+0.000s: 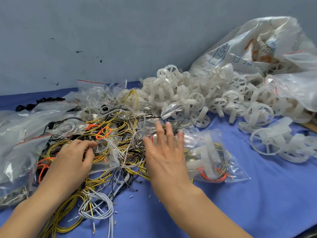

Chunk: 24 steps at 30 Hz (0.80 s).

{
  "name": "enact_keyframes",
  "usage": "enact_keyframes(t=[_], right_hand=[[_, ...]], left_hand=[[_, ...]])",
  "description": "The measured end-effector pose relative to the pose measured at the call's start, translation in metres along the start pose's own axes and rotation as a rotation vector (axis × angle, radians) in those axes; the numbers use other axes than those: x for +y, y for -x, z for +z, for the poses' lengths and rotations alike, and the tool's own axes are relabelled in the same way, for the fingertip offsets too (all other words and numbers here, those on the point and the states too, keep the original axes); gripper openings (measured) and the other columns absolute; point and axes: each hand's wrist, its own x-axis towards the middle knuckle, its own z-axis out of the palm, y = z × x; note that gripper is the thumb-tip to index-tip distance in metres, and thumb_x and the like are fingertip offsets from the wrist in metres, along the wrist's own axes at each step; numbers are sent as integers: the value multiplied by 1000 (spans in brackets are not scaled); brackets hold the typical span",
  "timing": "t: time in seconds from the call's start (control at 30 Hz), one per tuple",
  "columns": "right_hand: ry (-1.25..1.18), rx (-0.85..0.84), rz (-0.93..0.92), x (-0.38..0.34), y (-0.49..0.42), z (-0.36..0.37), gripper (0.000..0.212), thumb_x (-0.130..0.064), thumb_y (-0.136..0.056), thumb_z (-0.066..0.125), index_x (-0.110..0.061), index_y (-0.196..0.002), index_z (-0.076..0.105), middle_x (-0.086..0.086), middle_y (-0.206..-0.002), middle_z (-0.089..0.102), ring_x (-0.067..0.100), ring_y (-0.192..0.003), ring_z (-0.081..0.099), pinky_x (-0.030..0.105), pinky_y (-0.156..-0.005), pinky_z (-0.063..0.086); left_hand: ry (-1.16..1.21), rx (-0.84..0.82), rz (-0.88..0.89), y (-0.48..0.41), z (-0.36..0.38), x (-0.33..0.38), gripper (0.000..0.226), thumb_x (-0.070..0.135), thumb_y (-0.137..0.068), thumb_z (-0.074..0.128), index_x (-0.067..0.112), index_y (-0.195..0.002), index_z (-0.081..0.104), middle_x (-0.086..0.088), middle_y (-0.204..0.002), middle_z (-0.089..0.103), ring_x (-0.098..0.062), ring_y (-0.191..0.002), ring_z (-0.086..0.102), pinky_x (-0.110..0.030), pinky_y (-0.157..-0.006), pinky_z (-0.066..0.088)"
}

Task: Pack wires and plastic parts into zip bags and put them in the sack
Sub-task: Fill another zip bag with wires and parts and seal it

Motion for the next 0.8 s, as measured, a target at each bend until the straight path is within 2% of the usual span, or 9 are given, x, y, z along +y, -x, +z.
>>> enact_keyframes(t=[0.03, 0.07, 0.13, 0.17, 0.23, 0.37, 0.47, 0.6, 0.8], right_hand=[[9, -45, 54, 5, 2, -1, 58, -10, -85, 55, -16, -138, 34, 19, -159, -2, 42, -147, -3, 62, -115, 1], [16, -83, 96, 9, 5, -2, 51, -13, -90, 50, -17, -138, 33, 20, -158, 3, 41, -145, 7, 59, -114, 11], [20, -126, 136, 14, 11, -4, 36, -15, -95, 45, -18, -130, 39, 19, -144, 29, 36, -129, 35, 48, -101, 28], [18, -142, 132, 15, 13, -6, 32, -14, -94, 43, -18, -126, 42, 15, -134, 37, 33, -121, 42, 45, -94, 31], [28, -161, 104, 17, 14, -8, 31, -11, -92, 43, -17, -122, 44, 12, -125, 43, 31, -114, 44, 43, -90, 31], [16, -172, 78, 22, 9, -11, 29, -11, -90, 47, -19, -118, 47, 9, -120, 45, 31, -113, 47, 43, -88, 32], [-63, -161, 94, 31, 3, -15, 23, -26, -96, 50, -25, -119, 49, 5, -117, 47, 30, -110, 52, 41, -86, 37], [-173, -97, 127, 39, -7, -20, 22, -34, -101, 39, -31, -117, 54, 0, -112, 52, 27, -104, 57, 38, -81, 43], [-213, 20, 72, 41, -19, -30, 31, -15, -98, 44, -34, -119, 55, -4, -117, 54, 24, -107, 55, 36, -81, 36]], left_hand=[[-6, -2, -1, 0, 0, 0, 23, 15, -96, 52, 19, -113, 66, 4, -107, 59, -20, -105, 49, -40, -94, 39], [-13, -6, -2, -1, 1, 0, 23, 15, -96, 52, 19, -113, 66, 2, -108, 60, -22, -106, 50, -41, -94, 40], [-21, -15, -8, -2, 1, -1, 23, 16, -95, 52, 19, -114, 66, 2, -109, 61, -22, -106, 50, -42, -95, 40], [-22, -18, -11, -2, 1, -1, 23, 17, -96, 52, 20, -114, 65, 2, -109, 61, -21, -106, 50, -42, -96, 41], [-24, -17, -13, -2, 1, -2, 23, 18, -96, 52, 20, -114, 65, 3, -109, 61, -20, -106, 50, -42, -95, 41], [-23, -10, -12, 0, -1, -1, 23, 19, -96, 51, 21, -114, 65, 3, -109, 61, -20, -105, 50, -41, -94, 42], [-12, -6, -13, 1, -2, 1, 23, 18, -96, 51, 20, -115, 64, 3, -108, 60, -19, -105, 50, -40, -94, 41], [24, 38, -9, -1, -3, 5, 22, 15, -97, 51, 20, -113, 64, 4, -108, 61, -17, -105, 52, -36, -92, 41], [104, 143, 6, -31, -8, 22, 26, 16, -98, 45, 20, -114, 65, 5, -112, 62, -11, -101, 54, -29, -86, 42]])
